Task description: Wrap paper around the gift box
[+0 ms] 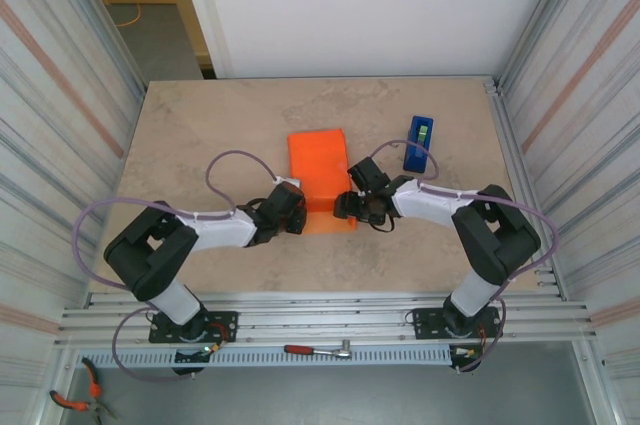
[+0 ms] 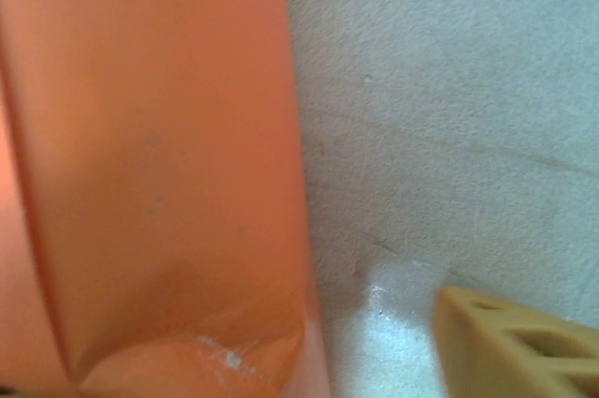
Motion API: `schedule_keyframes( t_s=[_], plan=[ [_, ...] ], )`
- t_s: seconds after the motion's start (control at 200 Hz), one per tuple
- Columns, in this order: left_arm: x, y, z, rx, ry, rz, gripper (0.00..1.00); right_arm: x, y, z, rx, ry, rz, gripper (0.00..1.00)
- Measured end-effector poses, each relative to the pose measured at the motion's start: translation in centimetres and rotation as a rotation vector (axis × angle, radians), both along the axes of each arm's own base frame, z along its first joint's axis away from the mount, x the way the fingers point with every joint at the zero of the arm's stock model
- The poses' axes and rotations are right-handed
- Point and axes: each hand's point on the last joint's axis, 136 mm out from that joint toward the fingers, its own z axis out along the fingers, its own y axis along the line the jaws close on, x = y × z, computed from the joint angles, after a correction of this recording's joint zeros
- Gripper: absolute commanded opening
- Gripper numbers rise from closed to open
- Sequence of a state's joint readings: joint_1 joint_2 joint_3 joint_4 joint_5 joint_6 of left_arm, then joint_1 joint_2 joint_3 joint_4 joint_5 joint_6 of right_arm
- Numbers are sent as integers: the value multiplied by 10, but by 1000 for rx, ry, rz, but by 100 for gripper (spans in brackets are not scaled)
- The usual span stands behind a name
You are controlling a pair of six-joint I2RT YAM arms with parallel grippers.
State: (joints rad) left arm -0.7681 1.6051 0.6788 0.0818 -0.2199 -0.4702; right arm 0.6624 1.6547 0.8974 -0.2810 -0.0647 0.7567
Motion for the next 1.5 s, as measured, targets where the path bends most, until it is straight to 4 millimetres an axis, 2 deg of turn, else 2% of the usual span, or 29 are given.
schedule_keyframes(
  t_s=[0.03,0.105,0.316,0.581,0.691,0.867,0.952,1.112,1.293,1.498],
  plan=[
    [0,0,0,1,-1,0,35,0,-1,1,-3,-2,-7,100],
    [0,-2,0,2,-3,-5,32,1,-7,5,-25,-14,-27,98],
    [0,-2,-1,18,-12,-7,32,5,-13,22,-30,-63,-72,98],
    [-3,-7,3,19,-15,-45,59,7,-11,21,-11,-67,-83,98],
    [-7,-6,18,-1,-32,-65,64,7,-10,18,-3,-62,-81,98],
    [-8,-10,64,-104,-103,-85,70,4,-12,10,-10,-44,-81,99],
    [-4,-6,75,-131,-121,-74,71,4,-13,9,-11,-41,-83,99],
    [11,-2,78,-125,-112,-39,73,4,-12,10,-8,-42,-82,100],
    [28,-13,87,-127,-126,-40,73,5,-14,10,-9,-42,-86,100],
    [36,-15,75,-96,-105,-37,73,5,-14,9,-8,-43,-87,99]
  ],
)
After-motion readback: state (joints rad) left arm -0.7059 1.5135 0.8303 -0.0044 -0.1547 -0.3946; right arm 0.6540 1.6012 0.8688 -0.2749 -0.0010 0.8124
